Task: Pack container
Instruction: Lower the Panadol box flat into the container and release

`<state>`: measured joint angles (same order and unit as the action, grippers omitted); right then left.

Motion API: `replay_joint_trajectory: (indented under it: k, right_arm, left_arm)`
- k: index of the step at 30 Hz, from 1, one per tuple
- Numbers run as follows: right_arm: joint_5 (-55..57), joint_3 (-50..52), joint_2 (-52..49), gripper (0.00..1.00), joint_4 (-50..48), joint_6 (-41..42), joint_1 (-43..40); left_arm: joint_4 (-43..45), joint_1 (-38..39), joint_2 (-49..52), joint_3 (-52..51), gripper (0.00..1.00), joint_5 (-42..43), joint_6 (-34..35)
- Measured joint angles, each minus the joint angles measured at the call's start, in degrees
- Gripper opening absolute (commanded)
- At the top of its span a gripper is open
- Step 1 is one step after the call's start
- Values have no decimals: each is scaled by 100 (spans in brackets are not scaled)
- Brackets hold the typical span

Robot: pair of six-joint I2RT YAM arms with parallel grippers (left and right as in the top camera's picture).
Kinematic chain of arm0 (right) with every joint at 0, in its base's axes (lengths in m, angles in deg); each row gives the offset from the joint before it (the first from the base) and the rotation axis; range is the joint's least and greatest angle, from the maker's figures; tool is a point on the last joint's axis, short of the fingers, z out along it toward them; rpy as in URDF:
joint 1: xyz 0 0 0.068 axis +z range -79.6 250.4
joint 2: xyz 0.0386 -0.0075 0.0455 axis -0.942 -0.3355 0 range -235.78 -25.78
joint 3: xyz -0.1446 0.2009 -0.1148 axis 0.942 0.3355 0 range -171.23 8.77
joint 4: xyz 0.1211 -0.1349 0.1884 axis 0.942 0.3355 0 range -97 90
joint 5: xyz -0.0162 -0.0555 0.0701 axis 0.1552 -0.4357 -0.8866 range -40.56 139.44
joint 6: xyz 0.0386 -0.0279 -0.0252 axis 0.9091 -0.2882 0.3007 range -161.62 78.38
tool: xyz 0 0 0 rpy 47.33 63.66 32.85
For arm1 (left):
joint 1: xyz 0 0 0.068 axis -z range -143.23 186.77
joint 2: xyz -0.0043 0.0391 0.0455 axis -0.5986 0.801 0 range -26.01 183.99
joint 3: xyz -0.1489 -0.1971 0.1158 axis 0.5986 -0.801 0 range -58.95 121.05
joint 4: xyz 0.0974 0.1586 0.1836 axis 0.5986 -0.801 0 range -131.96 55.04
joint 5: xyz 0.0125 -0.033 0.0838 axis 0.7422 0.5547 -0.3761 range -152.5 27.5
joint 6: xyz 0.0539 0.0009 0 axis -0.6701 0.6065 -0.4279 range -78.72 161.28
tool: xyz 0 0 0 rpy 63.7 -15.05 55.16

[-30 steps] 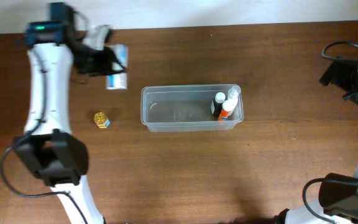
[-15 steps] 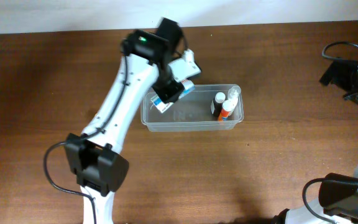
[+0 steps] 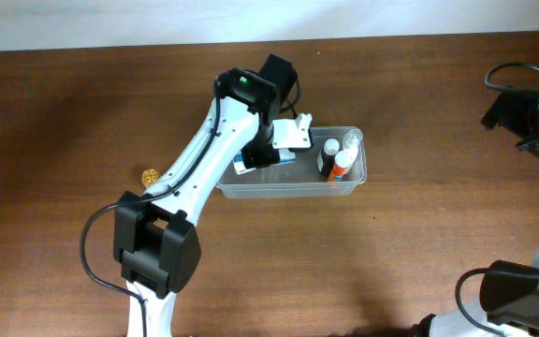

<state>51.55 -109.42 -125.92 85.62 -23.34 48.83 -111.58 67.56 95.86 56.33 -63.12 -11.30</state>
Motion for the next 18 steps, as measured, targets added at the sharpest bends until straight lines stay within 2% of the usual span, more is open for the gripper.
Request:
replay_joint_trajectory:
  k: [6, 18]
  right_arm:
    - [0, 0, 0, 98, 0, -4, 0]
    - [0, 0, 0, 98, 0, -2, 0]
  left_arm:
    - [562, 0, 0, -367, 36, 181, -636]
    - [942, 20, 9, -557, 38, 968, -898]
